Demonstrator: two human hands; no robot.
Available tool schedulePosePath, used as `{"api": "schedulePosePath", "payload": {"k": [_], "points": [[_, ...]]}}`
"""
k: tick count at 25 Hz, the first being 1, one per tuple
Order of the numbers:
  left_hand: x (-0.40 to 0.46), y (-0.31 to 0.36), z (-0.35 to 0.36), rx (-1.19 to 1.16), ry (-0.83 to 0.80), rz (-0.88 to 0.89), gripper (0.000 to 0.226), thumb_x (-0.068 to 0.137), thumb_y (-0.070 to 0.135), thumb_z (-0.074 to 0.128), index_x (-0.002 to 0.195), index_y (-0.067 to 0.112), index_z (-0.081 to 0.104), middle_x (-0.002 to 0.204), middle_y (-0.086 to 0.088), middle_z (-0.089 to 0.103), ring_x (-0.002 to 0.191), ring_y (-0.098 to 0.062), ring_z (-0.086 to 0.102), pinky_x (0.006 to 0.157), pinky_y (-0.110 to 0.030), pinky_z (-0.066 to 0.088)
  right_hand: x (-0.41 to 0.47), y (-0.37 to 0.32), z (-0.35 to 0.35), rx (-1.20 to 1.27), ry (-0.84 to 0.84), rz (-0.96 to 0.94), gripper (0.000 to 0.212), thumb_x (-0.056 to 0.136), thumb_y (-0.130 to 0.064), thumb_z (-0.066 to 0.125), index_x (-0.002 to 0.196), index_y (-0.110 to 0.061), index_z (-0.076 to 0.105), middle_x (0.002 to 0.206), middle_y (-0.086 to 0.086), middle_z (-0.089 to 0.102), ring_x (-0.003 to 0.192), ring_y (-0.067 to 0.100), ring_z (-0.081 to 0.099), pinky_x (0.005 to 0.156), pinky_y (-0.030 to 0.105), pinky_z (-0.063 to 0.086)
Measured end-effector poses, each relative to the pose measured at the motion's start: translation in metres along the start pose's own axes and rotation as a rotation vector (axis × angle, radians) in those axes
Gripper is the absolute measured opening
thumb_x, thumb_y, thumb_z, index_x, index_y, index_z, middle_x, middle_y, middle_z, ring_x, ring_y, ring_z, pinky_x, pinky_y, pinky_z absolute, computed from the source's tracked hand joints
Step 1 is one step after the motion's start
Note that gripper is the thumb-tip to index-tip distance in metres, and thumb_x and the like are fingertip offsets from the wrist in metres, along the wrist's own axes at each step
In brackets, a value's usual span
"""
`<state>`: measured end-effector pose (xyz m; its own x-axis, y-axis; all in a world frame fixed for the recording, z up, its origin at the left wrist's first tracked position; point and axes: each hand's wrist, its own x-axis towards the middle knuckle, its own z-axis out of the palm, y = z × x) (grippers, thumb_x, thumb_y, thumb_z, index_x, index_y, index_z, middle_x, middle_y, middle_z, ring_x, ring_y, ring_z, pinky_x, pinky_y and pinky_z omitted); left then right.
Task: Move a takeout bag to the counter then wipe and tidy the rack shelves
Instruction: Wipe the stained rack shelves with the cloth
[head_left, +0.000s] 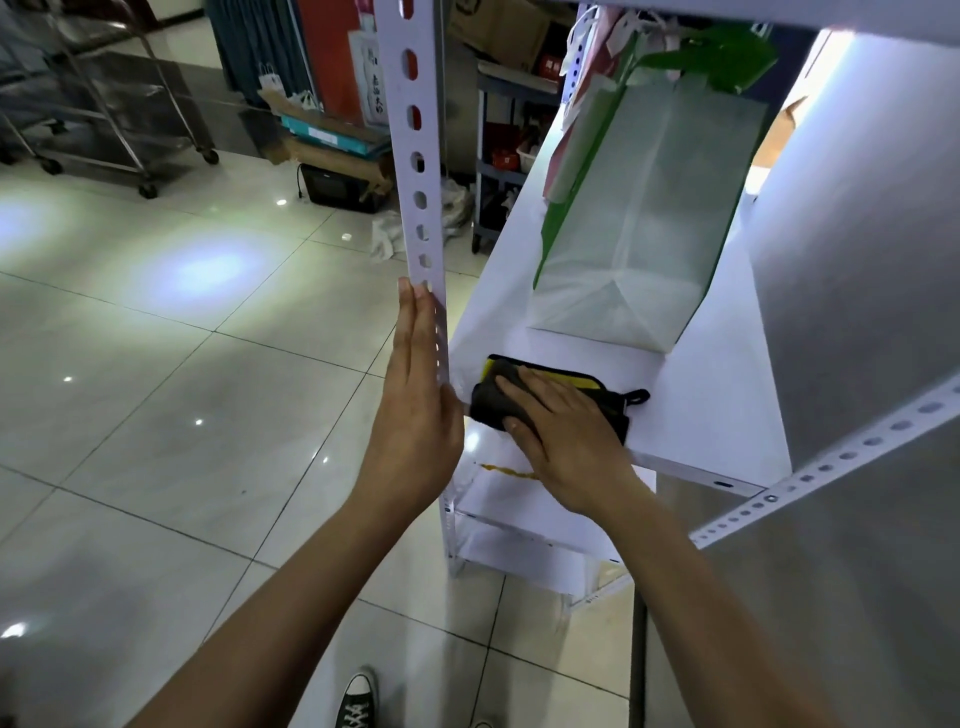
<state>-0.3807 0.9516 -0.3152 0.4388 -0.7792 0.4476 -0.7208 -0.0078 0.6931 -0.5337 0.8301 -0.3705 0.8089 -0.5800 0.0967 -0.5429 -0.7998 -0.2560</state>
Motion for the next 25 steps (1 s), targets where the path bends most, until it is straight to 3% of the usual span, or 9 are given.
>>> {"api": "schedulePosePath", "payload": {"k": [2,5,9,13,16,18,21,23,25], "points": [[0.001,-0.004,-0.005,0.019,-0.014,0.027,0.084,0.091,-0.015,0.045,0.158,0.014,0.003,0.167,-0.001,-0.007,0.153,-0.009,-0.003,0.114,-0.012,0.022,0.002,0.007,-0.003,0.011,0.002,0.068,0.049,0.108,-0.041,0.030,0.157,-0.033,0.031,0.163,-0.006,0.033,0.148,0.015,0.029,0.120,0.032,0.021],[0.000,-0.005,-0.010,0.018,-0.049,0.038,0.085,0.092,-0.015,0.045,0.158,0.016,0.002,0.167,0.001,-0.009,0.154,-0.011,-0.001,0.117,-0.030,0.033,0.025,-0.003,0.001,-0.014,0.023,0.201,0.052,0.108,-0.042,0.026,0.159,-0.031,0.025,0.166,-0.002,0.025,0.151,0.016,0.024,0.122,0.033,0.015],[0.000,0.000,-0.006,-0.016,-0.045,0.012,0.085,0.091,-0.016,0.047,0.158,0.011,0.003,0.167,-0.001,-0.005,0.154,-0.012,0.001,0.116,-0.045,0.035,0.043,-0.033,0.010,-0.005,0.030,0.116,0.054,0.108,-0.043,0.028,0.159,-0.027,0.025,0.167,0.001,0.024,0.153,0.019,0.021,0.124,0.034,0.012],[0.001,0.004,0.000,-0.040,-0.021,-0.003,0.083,0.091,-0.015,0.046,0.158,0.010,0.004,0.167,-0.002,-0.005,0.154,-0.013,0.002,0.116,-0.044,0.035,0.022,-0.015,0.007,-0.025,0.075,0.197,0.052,0.108,-0.042,0.028,0.158,-0.028,0.029,0.164,0.000,0.029,0.150,0.018,0.028,0.123,0.033,0.015],[-0.004,0.002,0.000,0.019,0.052,0.006,0.080,0.091,-0.011,0.048,0.158,0.010,0.010,0.168,-0.003,0.001,0.154,-0.012,0.005,0.119,-0.023,0.026,-0.022,0.025,-0.004,-0.041,0.176,0.322,0.051,0.107,-0.039,0.034,0.155,-0.023,0.037,0.161,0.005,0.037,0.147,0.023,0.036,0.122,0.039,0.022],[-0.018,0.000,0.006,0.114,0.093,0.114,0.074,0.089,-0.009,0.048,0.156,0.006,0.020,0.166,-0.009,0.013,0.153,-0.019,0.014,0.119,-0.024,0.024,-0.045,0.047,-0.011,-0.025,0.180,0.408,0.052,0.106,-0.041,0.033,0.155,-0.024,0.037,0.162,0.003,0.036,0.149,0.022,0.033,0.124,0.040,0.020],[-0.036,-0.004,0.032,0.338,-0.204,0.252,0.071,0.089,0.002,0.047,0.155,0.001,0.021,0.163,-0.017,0.019,0.152,-0.029,0.017,0.122,-0.040,0.022,-0.047,0.049,-0.010,-0.041,0.161,0.434,0.054,0.106,-0.043,0.030,0.157,-0.024,0.034,0.163,0.003,0.033,0.151,0.022,0.028,0.125,0.040,0.017],[-0.034,-0.012,0.051,0.530,-0.428,0.196,0.072,0.096,0.015,0.041,0.156,0.001,0.003,0.165,-0.018,0.001,0.154,-0.031,0.003,0.124,-0.041,0.009,-0.043,0.043,-0.009,-0.051,0.167,0.440,0.054,0.106,-0.042,0.030,0.157,-0.023,0.033,0.163,0.004,0.032,0.152,0.023,0.027,0.125,0.040,0.016],[-0.028,-0.021,0.061,0.656,-0.534,0.128,0.076,0.098,0.022,0.038,0.155,-0.001,-0.008,0.164,-0.019,-0.010,0.153,-0.031,-0.007,0.124,-0.041,0.002,-0.043,0.040,-0.010,-0.052,0.167,0.445,0.054,0.106,-0.041,0.031,0.157,-0.023,0.033,0.164,0.005,0.031,0.151,0.024,0.026,0.125,0.041,0.016]]}}
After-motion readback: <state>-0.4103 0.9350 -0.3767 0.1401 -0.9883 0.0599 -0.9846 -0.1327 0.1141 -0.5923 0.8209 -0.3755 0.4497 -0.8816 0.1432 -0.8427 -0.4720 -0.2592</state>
